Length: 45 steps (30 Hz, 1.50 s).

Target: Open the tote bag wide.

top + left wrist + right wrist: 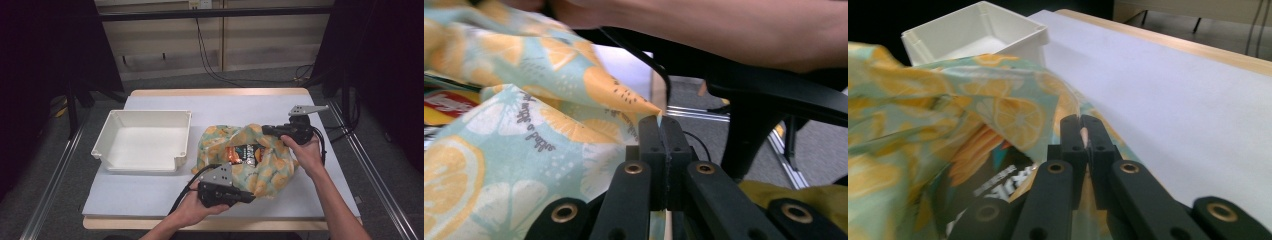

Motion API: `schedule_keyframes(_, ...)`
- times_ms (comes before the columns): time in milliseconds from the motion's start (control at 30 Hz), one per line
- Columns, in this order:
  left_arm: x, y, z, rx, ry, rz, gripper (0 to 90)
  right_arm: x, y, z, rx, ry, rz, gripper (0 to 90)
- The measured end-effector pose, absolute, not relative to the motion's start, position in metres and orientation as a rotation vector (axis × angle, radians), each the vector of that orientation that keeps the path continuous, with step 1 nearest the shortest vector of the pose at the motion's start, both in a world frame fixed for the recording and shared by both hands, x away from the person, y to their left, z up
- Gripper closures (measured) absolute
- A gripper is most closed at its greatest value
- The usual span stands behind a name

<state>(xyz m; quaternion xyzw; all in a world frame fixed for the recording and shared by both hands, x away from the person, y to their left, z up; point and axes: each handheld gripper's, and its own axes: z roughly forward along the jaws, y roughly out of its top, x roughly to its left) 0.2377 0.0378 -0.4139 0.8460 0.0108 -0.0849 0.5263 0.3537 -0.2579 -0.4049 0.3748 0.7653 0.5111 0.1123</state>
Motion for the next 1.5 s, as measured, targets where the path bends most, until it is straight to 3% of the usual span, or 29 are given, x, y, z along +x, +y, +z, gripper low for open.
schedule_keyframes(333, 0.221, 0.032, -0.430, 2.081, -0.026, -0.204, 90.0, 0.372, -0.264, -0.414, 1.197, 2.163, 1.454, 90.0)
schedule_keyframes(567, 0.228, 0.038, -0.436, 2.056, 0.020, -0.204, 90.0, 0.377, -0.261, -0.421, 1.208, 2.184, 1.453, 89.7)
schedule_keyframes(667, 0.232, 0.042, -0.435, 2.039, 0.058, -0.193, 86.1, 0.373, -0.259, -0.420, 1.180, 2.203, 1.468, 87.7)
schedule_keyframes(1167, 0.240, 0.063, -0.412, 1.945, 0.136, -0.145, 64.6, 0.348, -0.259, -0.393, 1.094, 2.202, 1.456, 50.6)
schedule_keyframes(1333, 0.254, 0.069, -0.403, 1.912, 0.174, -0.115, 61.6, 0.343, -0.253, -0.380, 1.053, 2.197, 1.453, 45.6)
schedule_keyframes(1500, 0.271, 0.072, -0.399, 1.915, 0.221, -0.057, 57.8, 0.339, -0.236, -0.367, 0.964, 2.233, 1.487, 51.1)
